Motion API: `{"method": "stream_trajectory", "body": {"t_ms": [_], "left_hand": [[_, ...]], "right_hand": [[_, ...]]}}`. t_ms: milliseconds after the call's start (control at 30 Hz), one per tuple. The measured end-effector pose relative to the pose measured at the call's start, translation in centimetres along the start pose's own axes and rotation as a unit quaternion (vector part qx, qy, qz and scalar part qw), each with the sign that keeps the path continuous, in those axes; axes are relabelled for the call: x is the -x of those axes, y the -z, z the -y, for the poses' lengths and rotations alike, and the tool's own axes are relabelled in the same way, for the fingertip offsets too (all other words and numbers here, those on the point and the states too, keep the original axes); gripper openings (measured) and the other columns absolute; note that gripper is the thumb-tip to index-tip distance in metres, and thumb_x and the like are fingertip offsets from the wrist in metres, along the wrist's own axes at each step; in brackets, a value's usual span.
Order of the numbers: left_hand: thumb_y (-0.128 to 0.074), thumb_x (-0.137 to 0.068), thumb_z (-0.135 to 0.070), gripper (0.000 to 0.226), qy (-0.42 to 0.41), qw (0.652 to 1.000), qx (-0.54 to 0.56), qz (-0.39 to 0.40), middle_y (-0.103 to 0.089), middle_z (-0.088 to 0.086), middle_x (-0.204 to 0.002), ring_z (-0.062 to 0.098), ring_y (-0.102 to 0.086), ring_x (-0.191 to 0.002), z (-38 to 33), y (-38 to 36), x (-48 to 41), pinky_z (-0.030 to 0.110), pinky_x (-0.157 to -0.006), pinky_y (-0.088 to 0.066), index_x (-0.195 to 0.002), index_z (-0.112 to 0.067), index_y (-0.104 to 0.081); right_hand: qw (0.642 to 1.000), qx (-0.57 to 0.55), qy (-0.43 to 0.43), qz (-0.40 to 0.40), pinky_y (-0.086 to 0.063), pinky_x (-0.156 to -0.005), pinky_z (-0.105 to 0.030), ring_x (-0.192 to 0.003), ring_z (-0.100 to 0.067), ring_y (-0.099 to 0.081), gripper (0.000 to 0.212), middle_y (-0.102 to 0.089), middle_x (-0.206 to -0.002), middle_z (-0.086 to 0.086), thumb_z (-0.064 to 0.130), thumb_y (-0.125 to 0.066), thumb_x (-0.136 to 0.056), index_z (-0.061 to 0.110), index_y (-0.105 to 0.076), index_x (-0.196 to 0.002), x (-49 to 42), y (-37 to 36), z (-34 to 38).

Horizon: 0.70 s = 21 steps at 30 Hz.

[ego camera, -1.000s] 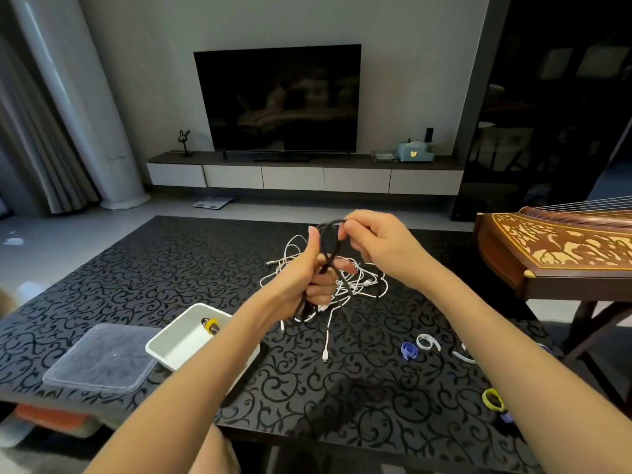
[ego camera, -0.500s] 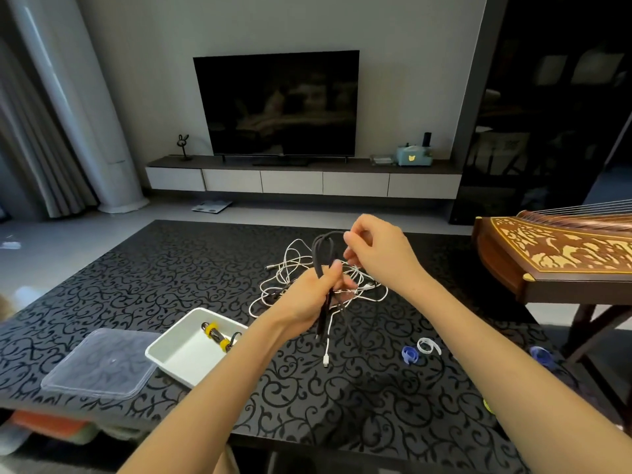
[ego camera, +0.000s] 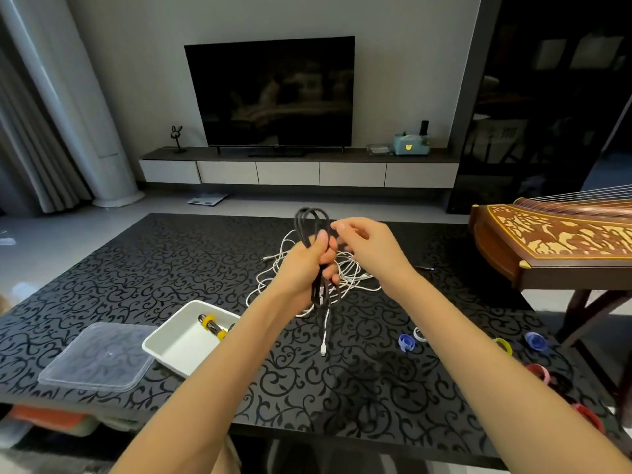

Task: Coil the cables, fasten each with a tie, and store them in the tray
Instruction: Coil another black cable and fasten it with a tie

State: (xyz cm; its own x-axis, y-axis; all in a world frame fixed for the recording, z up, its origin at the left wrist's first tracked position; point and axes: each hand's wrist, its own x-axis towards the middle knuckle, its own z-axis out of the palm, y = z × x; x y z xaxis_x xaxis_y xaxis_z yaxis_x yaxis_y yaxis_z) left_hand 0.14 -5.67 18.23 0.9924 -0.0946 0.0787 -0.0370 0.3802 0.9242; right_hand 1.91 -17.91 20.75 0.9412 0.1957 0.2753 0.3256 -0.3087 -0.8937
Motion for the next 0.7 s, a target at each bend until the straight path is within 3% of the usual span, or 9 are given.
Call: {"method": "stream_trajectory", "body": {"t_ms": [67,167,300,367,433,500,600,667,700], "left_hand": [[-0.036,-0.103,-0.029,0.034,-0.009,0.999,0.029,-0.04,-0.034,-0.008,-0.047,0.005,-0.029,-0.036,-1.1,-0.5,-0.6,0.018,-0.035,-0.033,-0.077,-0.012,-0.048],[-0.037,-0.102,-0.03,0.035,-0.039,0.994,0.063,-0.078,-0.033,-0.009,-0.044,0.003,-0.024,-0.033,-2.8,-1.4,-1.6,0.015,-0.031,-0.023,-0.073,-0.013,-0.045],[-0.035,-0.103,-0.03,0.037,-0.088,0.989,0.063,-0.1,-0.031,-0.01,-0.041,0.001,-0.021,-0.031,-5.0,-1.7,-2.3,0.015,-0.031,-0.02,-0.07,-0.014,-0.042],[-0.039,-0.102,-0.032,0.038,-0.13,0.982,0.018,-0.133,-0.03,-0.01,-0.043,0.003,-0.022,-0.034,-6.8,-1.0,-2.3,0.017,-0.034,-0.02,-0.067,-0.016,-0.041],[-0.046,-0.099,-0.036,0.04,-0.209,0.951,-0.122,-0.191,-0.029,-0.007,-0.048,0.006,-0.025,-0.038,-8.5,0.3,-2.3,0.02,-0.038,-0.023,-0.063,-0.02,-0.037],[-0.051,-0.096,-0.041,0.041,-0.271,0.864,-0.348,-0.243,-0.035,-0.007,-0.053,0.004,-0.033,-0.043,-9.5,1.7,-2.4,0.018,-0.044,-0.029,-0.063,-0.021,-0.036],[-0.054,-0.091,-0.048,0.036,-0.233,0.768,-0.559,-0.209,-0.045,-0.009,-0.061,0.002,-0.043,-0.055,-8.9,2.4,-2.6,0.018,-0.05,-0.032,-0.069,-0.022,-0.043],[-0.051,-0.09,-0.054,0.04,-0.186,0.764,-0.601,-0.141,-0.046,-0.008,-0.059,0.006,-0.043,-0.053,-7.3,2.0,-2.5,0.02,-0.049,-0.032,-0.067,-0.022,-0.044],[-0.047,-0.088,-0.06,0.045,-0.158,0.785,-0.588,-0.115,-0.046,-0.007,-0.057,0.007,-0.043,-0.049,-6.5,1.7,-2.4,0.022,-0.048,-0.033,-0.065,-0.021,-0.045]], "right_hand": [[0.988,-0.119,-0.067,0.072,-0.047,-0.089,-0.03,-0.099,-0.017,-0.065,0.036,-0.072,-0.097,0.0,0.036,-0.036,-0.102,0.02,-0.066,-0.111,1.1,-0.6,-1.6],[0.947,-0.217,-0.133,0.198,-0.043,-0.099,-0.033,-0.098,-0.02,-0.068,0.05,-0.074,-0.09,-0.004,0.044,-0.022,-0.103,0.017,-0.064,-0.104,3.2,-2.0,-4.3],[0.956,-0.12,-0.083,0.255,-0.041,-0.078,-0.023,-0.073,-0.007,-0.06,0.039,-0.065,-0.066,0.005,0.037,-0.042,-0.099,0.008,-0.068,-0.095,5.9,-2.9,-7.8],[0.97,-0.054,-0.068,0.226,-0.039,-0.067,-0.016,-0.061,-0.002,-0.053,0.028,-0.058,-0.058,0.008,0.029,-0.047,-0.099,0.013,-0.068,-0.087,6.9,-2.4,-9.8],[0.984,-0.036,-0.061,0.165,-0.036,-0.059,-0.012,-0.052,0.003,-0.047,0.026,-0.054,-0.057,0.007,0.02,-0.047,-0.099,0.009,-0.067,-0.085,7.4,-1.4,-11.2],[0.994,-0.029,-0.031,0.105,-0.037,-0.065,-0.016,-0.056,0.004,-0.049,0.023,-0.051,-0.058,0.007,0.011,-0.046,-0.099,0.007,-0.066,-0.087,7.3,-0.6,-11.2],[0.996,-0.018,0.083,0.032,-0.04,-0.064,-0.016,-0.057,0.001,-0.046,0.026,-0.049,-0.057,0.01,0.007,-0.047,-0.098,0.028,-0.062,-0.091,6.2,0.5,-8.2],[0.988,-0.003,0.154,0.002,-0.041,-0.061,-0.019,-0.058,-0.001,-0.048,0.025,-0.053,-0.062,0.01,0.012,-0.048,-0.097,0.032,-0.06,-0.091,4.9,1.2,-5.2],[0.985,0.007,0.169,-0.011,-0.043,-0.061,-0.023,-0.06,-0.003,-0.051,0.022,-0.058,-0.066,0.009,0.014,-0.048,-0.097,0.032,-0.061,-0.092,4.1,1.4,-3.9]]}}
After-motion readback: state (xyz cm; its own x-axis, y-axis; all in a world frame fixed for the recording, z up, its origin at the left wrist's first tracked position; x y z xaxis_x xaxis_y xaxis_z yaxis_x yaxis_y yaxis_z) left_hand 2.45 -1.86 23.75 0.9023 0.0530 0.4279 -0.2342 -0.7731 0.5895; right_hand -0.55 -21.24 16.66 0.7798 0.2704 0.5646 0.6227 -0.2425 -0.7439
